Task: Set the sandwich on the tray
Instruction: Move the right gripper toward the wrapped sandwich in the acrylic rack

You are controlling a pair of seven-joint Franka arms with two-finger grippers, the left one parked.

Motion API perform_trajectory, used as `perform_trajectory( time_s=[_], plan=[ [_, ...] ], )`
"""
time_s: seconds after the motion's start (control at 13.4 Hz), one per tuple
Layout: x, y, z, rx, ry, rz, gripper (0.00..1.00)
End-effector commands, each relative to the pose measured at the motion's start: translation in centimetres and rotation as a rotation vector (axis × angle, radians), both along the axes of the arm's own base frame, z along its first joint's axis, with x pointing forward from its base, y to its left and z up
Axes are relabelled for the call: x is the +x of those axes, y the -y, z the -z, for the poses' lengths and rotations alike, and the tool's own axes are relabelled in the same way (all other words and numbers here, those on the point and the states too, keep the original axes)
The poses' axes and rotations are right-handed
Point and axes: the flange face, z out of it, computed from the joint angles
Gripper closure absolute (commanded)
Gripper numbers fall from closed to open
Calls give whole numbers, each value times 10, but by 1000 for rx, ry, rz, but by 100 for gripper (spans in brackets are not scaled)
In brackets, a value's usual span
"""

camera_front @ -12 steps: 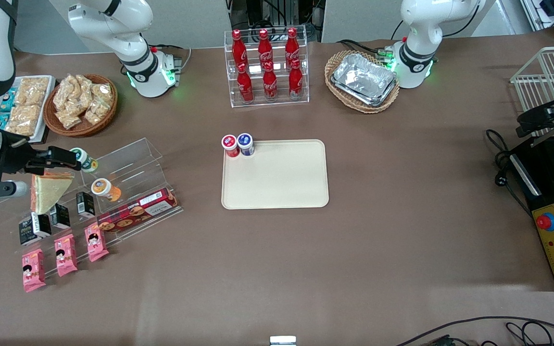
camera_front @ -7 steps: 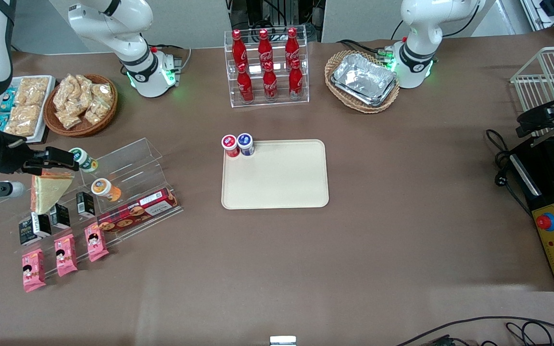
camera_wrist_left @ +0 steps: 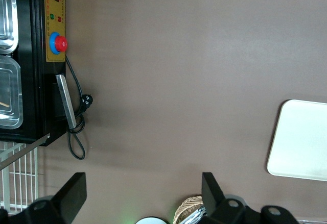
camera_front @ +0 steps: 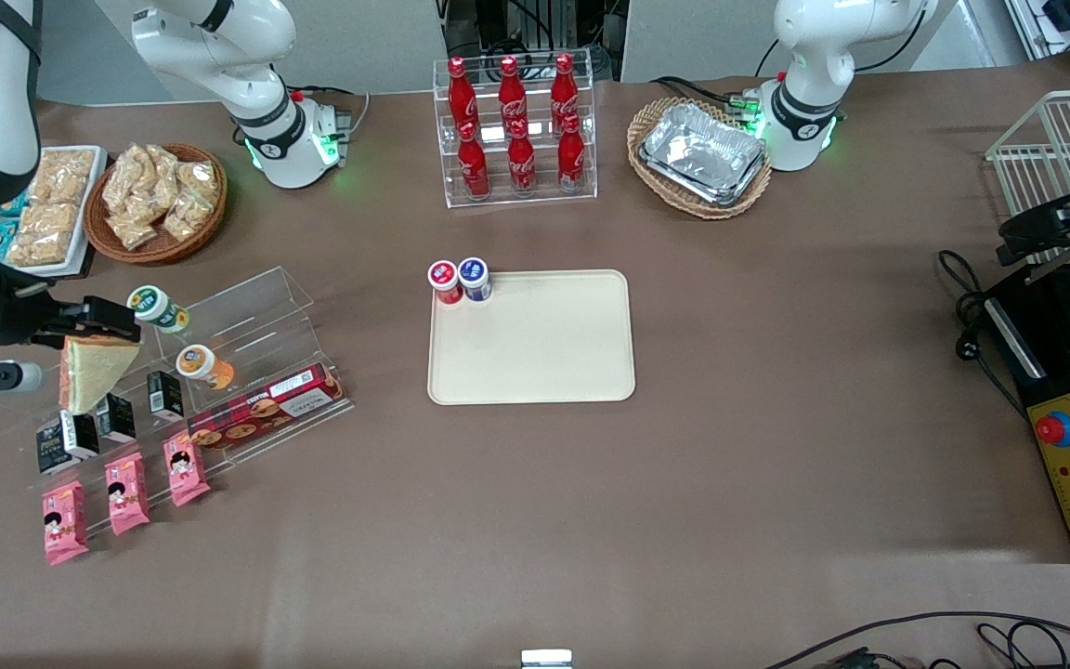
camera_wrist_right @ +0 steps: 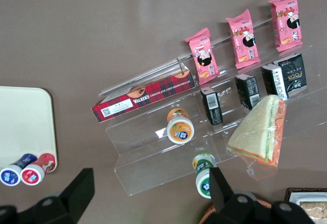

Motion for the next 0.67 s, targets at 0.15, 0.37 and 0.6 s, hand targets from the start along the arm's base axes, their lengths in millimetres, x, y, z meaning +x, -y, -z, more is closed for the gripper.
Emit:
perform_trajectory(
  time_s=[0.15,0.37,0.6],
  plan=[
    [-5,49,-21,-28,55,100,0],
    [-14,100,-24,-47,56,194,0],
    [-28,121,-28,-55,43,401,0]
  ],
)
